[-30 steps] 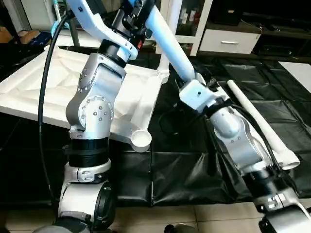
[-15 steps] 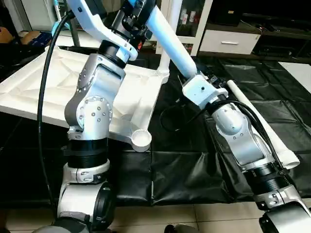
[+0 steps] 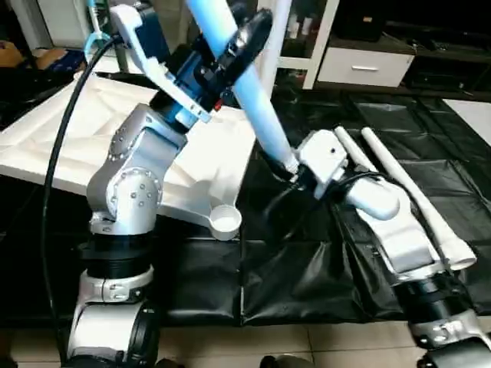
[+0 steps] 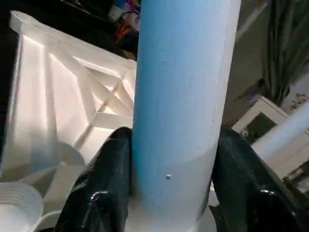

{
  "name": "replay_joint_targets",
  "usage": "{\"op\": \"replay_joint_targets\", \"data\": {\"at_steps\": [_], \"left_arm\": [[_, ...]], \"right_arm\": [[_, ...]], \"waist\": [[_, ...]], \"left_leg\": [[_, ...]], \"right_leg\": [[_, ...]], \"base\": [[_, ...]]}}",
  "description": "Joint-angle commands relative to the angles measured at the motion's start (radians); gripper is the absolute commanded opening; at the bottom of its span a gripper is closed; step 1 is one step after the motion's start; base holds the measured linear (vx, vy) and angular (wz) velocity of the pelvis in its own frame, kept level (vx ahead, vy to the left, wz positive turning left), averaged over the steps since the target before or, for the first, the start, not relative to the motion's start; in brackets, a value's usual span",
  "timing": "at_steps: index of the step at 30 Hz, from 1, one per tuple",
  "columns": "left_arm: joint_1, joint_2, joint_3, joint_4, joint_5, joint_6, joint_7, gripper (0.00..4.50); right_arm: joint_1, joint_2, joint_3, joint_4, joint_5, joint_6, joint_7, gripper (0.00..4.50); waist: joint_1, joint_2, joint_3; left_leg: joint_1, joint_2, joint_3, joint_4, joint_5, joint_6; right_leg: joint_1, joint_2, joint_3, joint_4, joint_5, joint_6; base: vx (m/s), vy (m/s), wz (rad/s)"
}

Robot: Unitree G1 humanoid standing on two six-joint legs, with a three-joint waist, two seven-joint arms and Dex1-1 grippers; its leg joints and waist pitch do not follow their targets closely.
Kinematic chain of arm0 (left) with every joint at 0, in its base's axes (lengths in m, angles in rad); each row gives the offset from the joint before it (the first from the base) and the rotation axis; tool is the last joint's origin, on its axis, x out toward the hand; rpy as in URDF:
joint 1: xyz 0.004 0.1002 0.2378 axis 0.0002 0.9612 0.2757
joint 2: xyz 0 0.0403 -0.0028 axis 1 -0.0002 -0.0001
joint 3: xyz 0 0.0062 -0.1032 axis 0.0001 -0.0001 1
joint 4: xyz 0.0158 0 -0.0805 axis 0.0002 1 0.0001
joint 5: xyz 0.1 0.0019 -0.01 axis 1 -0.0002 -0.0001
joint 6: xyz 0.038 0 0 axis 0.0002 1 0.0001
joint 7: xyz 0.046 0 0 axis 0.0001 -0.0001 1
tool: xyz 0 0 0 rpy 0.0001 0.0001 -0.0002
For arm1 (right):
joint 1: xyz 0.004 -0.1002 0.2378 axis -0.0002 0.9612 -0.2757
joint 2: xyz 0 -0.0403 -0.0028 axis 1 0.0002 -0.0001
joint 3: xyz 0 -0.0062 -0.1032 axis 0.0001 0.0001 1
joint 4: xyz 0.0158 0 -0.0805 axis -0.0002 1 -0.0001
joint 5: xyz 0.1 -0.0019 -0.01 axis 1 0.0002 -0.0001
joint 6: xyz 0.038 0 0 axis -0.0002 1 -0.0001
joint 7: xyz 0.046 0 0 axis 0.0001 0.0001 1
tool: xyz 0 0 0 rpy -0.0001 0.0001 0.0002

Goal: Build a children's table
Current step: Pick table leg

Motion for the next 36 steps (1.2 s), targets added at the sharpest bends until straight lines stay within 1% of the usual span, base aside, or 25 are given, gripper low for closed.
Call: {"op": "replay_joint_targets", "data": {"at_steps": [1, 3, 4, 5, 6, 9, 13, 14, 15, 17, 20, 23, 24, 26, 28, 29, 30, 33, 35, 36], "left_arm": [[-0.003, 0.003, 0.007, -0.014, -0.016, 0.002, -0.015, 3.56], [-0.002, 0.002, 0.012, -0.013, -0.019, -0.004, -0.02, 3.63], [-0.001, -0.001, 0.019, -0.011, -0.024, -0.012, -0.029, 3.63], [-0.002, 0.0, 0.023, -0.004, -0.034, -0.014, -0.04, 3.63], [-0.002, 0.0, 0.023, -0.004, -0.034, -0.014, -0.04, 3.63], [-0.005, 0.005, 0.025, 0.009, -0.043, -0.014, -0.056, 3.63], [-0.005, 0.008, 0.023, 0.013, -0.039, -0.015, -0.059, 3.63], [-0.002, 0.016, 0.018, 0.013, -0.034, -0.008, -0.07, 3.46], [0.001, 0.024, 0.01, 0.014, -0.023, -0.007, -0.074, 3.29], [0.005, 0.035, -0.002, 0.016, -0.004, -0.008, -0.084, 3.27], [0.009, 0.046, -0.011, 0.022, 0.015, -0.008, -0.084, 2.86], [0.006, 0.05, -0.01, 0.033, 0.033, -0.014, -0.066, 2.81], [0.003, 0.052, -0.01, 0.041, 0.043, -0.019, -0.061, 2.49], [-0.002, 0.056, -0.011, 0.058, 0.06, -0.027, -0.052, 2.41], [-0.003, 0.059, -0.013, 0.065, 0.069, -0.031, -0.049, 2.18], [-0.004, 0.064, -0.016, 0.072, 0.079, -0.031, -0.045, 2.18], [-0.004, 0.068, -0.019, 0.077, 0.089, -0.034, -0.041, 1.96], [-0.006, 0.07, -0.021, 0.088, 0.115, -0.042, -0.026, 1.84], [-0.012, 0.066, -0.019, 0.098, 0.134, -0.044, 0.003, 1.78], [-0.014, 0.066, -0.019, 0.1, 0.14, -0.045, 0.01, 1.77]], "right_arm": [[0.013, -0.018, -0.037, -0.018, 0.026, 0.013, 0.02, 1.95], [0.016, -0.023, -0.036, -0.019, 0.03, 0.013, 0.029, 1.95], [0.018, -0.027, -0.038, -0.02, 0.036, 0.014, 0.041, 1.95], [0.019, -0.029, -0.039, -0.026, 0.045, 0.022, 0.053, 1.95], [0.019, -0.029, -0.039, -0.026, 0.045, 0.022, 0.053, 1.95], [0.018, -0.03, -0.037, -0.037, 0.057, 0.038, 0.07, 1.94], [0.017, -0.033, -0.03, -0.036, 0.053, 0.036, 0.071, 1.94], [0.016, -0.036, -0.029, -0.032, 0.047, 0.032, 0.073, 1.94], [0.015, -0.038, -0.028, -0.031, 0.043, 0.03, 0.075, 1.94], [0.013, -0.042, -0.028, -0.028, 0.036, 0.027, 0.074, 1.94], [0.008, -0.045, -0.031, -0.021, 0.026, 0.024, 0.07, 1.93], [0.005, -0.047, -0.034, -0.018, 0.019, 0.025, 0.068, 1.93], [0.003, -0.047, -0.035, -0.017, 0.017, 0.025, 0.065, 1.93], [0.0, -0.049, -0.035, -0.013, 0.01, 0.022, 0.059, 1.93], [-0.001, -0.05, -0.034, -0.013, 0.009, 0.021, 0.058, 1.93], [-0.002, -0.052, -0.033, -0.012, 0.005, 0.02, 0.054, 1.93], [-0.003, -0.053, -0.033, -0.01, 0.003, 0.019, 0.052, 1.93], [-0.005, -0.053, -0.034, -0.007, -0.004, 0.016, 0.047, 1.93], [-0.007, -0.055, -0.033, -0.003, -0.019, 0.008, 0.035, 1.93], [-0.007, -0.055, -0.033, -0.002, -0.023, 0.006, 0.031, 1.93]], "waist": [[0.001, 0.016, -0.081], [0.003, 0.013, -0.08], [0.003, 0.013, -0.08], [0.003, 0.017, -0.08], [0.002, 0.014, -0.079], [0.002, 0.014, -0.079], [0.002, 0.013, -0.079], [0.003, 0.011, -0.08], [0.004, 0.014, -0.08], [0.004, 0.014, -0.08], [0.005, 0.015, -0.081], [0.007, 0.015, -0.082], [0.008, 0.015, -0.082], [0.008, 0.016, -0.083], [0.009, 0.016, -0.084], [0.009, 0.016, -0.084], [0.009, 0.018, -0.084], [0.011, 0.017, -0.084], [0.01, 0.017, -0.084], [0.01, 0.016, -0.085]], "left_leg": [[0.02, 0.008, 0.005, -0.077, -0.369, 0.001], [0.018, 0.007, 0.002, -0.078, -0.376, -0.006], [0.018, 0.007, 0.002, -0.078, -0.379, -0.006], [0.02, 0.007, 0.001, -0.078, -0.388, -0.006], [0.019, 0.006, 0.0, -0.078, -0.393, -0.007], [0.02, 0.006, -0.001, -0.078, -0.401, -0.008], [0.019, 0.005, -0.002, -0.077, -0.4, -0.01], [0.019, 0.006, -0.002, -0.077, -0.396, -0.01], [0.019, 0.006, -0.003, -0.078, -0.393, -0.01], [0.02, 0.006, -0.002, -0.078, -0.389, -0.011], [0.018, 0.007, -0.001, -0.079, -0.38, -0.012], [0.018, 0.007, -0.001, -0.079, -0.372, -0.011], [0.017, 0.008, -0.001, -0.079, -0.366, -0.011], [0.017, 0.007, -0.001, -0.079, -0.361, -0.01], [0.017, 0.008, 0.0, -0.079, -0.354, -0.009], [0.018, 0.009, 0.0, -0.08, -0.351, -0.009], [0.018, 0.009, 0.0, -0.08, -0.349, -0.009], [0.018, 0.009, 0.001, -0.08, -0.342, -0.01], [0.017, 0.009, 0.001, -0.08, -0.341, -0.011], [0.018, 0.009, 0.002, -0.079, -0.342, -0.01]], "right_leg": [[0.056, -0.019, 0.025, -0.068, -0.379, -0.153], [0.055, -0.019, 0.022, -0.073, -0.425, -0.128], [0.054, -0.019, 0.022, -0.074, -0.435, -0.122], [0.052, -0.018, 0.02, -0.076, -0.45, -0.115], [0.051, -0.018, 0.019, -0.079, -0.464, -0.108], [0.049, -0.018, 0.017, -0.082, -0.485, -0.098], [0.048, -0.018, 0.016, -0.083, -0.497, -0.09], [0.048, -0.018, 0.016, -0.083, -0.494, -0.09], [0.048, -0.019, 0.017, -0.081, -0.489, -0.091], [0.048, -0.018, 0.018, -0.081, -0.48, -0.092], [0.049, -0.018, 0.019, -0.078, -0.456, -0.101], [0.051, -0.018, 0.021, -0.074, -0.433, -0.112], [0.053, -0.019, 0.021, -0.073, -0.422, -0.116], [0.053, -0.019, 0.021, -0.071, -0.413, -0.119], [0.054, -0.019, 0.023, -0.069, -0.399, -0.126], [0.054, -0.019, 0.023, -0.069, -0.388, -0.131], [0.055, -0.019, 0.023, -0.067, -0.383, -0.133], [0.056, -0.02, 0.025, -0.065, -0.363, -0.149], [0.058, -0.021, 0.025, -0.064, -0.357, -0.151], [0.056, -0.02, 0.025, -0.065, -0.359, -0.151]], "base": [[0.0, 0.0, 0.0], [0.0, 0.0, 0.0], [0.0, 0.0, 0.0], [0.0, 0.0, 0.0], [0.0, 0.0, 0.0], [0.0, 0.0, 0.0], [0.0, 0.0, 0.0], [0.0, 0.0, 0.0], [0.0, 0.0, 0.0], [0.0, 0.0, 0.0], [0.0, 0.0, 0.0], [0.0, 0.0, 0.0], [0.0, 0.0, 0.0], [0.0, 0.0, 0.0], [0.0, 0.0, 0.0], [0.0, 0.0, 0.0], [0.0, 0.0, 0.0], [0.0, 0.0, 0.0], [0.0, 0.0, 0.0], [0.0, 0.0, 0.0]]}}
